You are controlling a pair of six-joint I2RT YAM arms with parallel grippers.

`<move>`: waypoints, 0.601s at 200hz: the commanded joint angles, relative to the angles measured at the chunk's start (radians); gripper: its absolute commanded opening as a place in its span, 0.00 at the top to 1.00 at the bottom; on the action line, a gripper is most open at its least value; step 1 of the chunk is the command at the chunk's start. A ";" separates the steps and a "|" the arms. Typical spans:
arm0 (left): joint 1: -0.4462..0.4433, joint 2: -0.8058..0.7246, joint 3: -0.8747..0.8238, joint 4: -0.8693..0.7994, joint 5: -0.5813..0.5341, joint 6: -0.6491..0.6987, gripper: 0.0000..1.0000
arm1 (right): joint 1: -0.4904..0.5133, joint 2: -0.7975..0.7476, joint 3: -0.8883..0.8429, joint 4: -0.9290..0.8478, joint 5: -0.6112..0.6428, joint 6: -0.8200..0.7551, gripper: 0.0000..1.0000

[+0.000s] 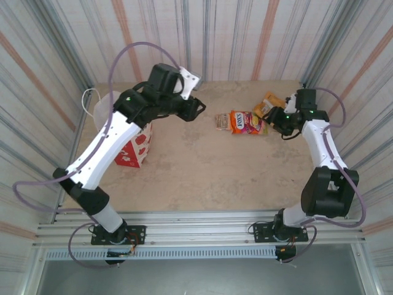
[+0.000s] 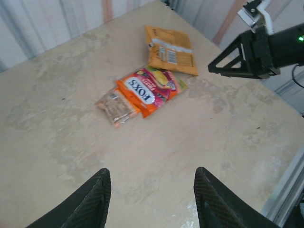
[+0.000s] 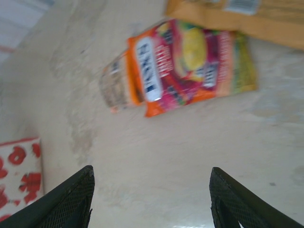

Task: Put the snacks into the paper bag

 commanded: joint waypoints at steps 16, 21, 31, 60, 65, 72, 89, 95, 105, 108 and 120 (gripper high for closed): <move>-0.062 0.109 0.103 0.024 -0.014 -0.033 0.50 | -0.143 0.112 -0.003 0.045 -0.037 -0.006 0.39; -0.069 0.126 0.112 0.026 -0.014 -0.036 0.50 | -0.159 0.128 0.000 0.056 -0.036 0.000 0.39; -0.086 0.157 0.133 0.033 -0.014 -0.045 0.50 | -0.183 0.165 0.009 0.078 -0.036 0.010 0.40; -0.123 0.247 0.182 0.062 0.005 -0.079 0.50 | -0.220 0.278 0.067 0.120 -0.033 0.027 0.42; -0.128 0.264 0.191 0.064 0.013 -0.084 0.50 | -0.224 0.296 0.081 0.127 -0.032 0.030 0.42; -0.134 0.286 0.208 0.064 0.023 -0.093 0.50 | -0.227 0.323 0.097 0.136 -0.034 0.034 0.42; -0.140 0.336 0.241 0.065 0.044 -0.112 0.50 | -0.231 0.387 0.147 0.153 -0.029 0.042 0.42; -0.142 0.351 0.254 0.065 0.048 -0.116 0.51 | -0.230 0.409 0.164 0.159 -0.029 0.046 0.42; -0.142 0.373 0.273 0.065 0.054 -0.123 0.51 | -0.233 0.443 0.190 0.172 -0.026 0.053 0.42; -0.142 0.379 0.278 0.065 0.054 -0.125 0.51 | -0.234 0.454 0.198 0.176 -0.029 0.055 0.42; -0.143 0.400 0.298 0.064 0.053 -0.126 0.51 | -0.236 0.494 0.224 0.193 -0.038 0.061 0.42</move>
